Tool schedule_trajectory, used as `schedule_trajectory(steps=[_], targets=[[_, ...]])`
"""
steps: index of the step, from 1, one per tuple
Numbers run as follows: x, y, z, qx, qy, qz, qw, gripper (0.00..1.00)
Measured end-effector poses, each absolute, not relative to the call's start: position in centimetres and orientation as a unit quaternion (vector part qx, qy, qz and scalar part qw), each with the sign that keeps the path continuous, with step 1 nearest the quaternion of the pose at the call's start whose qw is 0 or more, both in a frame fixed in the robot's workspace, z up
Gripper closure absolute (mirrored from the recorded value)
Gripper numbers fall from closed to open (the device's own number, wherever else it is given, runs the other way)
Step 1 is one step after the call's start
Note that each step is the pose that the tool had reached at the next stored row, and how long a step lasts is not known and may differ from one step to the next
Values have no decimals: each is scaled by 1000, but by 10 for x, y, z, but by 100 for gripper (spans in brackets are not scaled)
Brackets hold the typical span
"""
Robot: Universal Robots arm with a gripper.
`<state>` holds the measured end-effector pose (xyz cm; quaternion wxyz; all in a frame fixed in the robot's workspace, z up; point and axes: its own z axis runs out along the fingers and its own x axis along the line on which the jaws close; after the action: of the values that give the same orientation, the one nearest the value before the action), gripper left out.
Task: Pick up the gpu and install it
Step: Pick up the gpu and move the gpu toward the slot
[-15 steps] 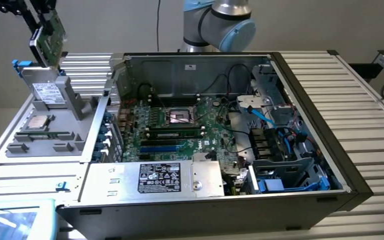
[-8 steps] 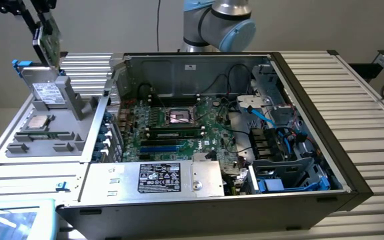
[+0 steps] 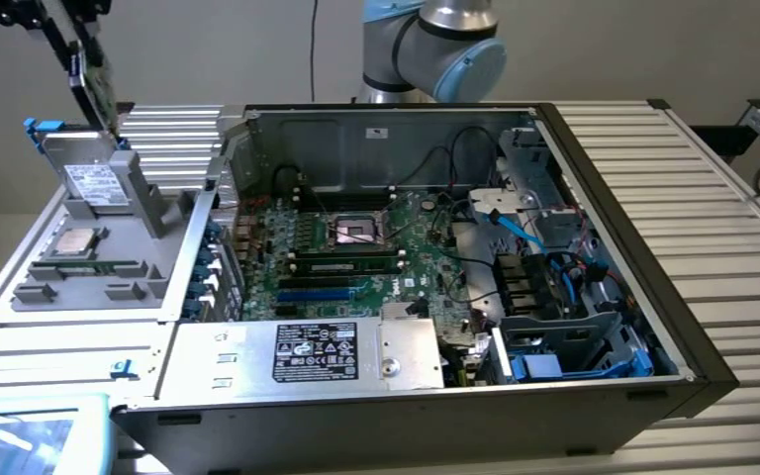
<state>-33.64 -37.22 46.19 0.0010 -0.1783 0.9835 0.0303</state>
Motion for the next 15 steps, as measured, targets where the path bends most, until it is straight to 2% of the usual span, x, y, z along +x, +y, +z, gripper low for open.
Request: schedule_trajectory(steps=[15], targets=[[-336,-372,463,-294,955,30,-3,73]])
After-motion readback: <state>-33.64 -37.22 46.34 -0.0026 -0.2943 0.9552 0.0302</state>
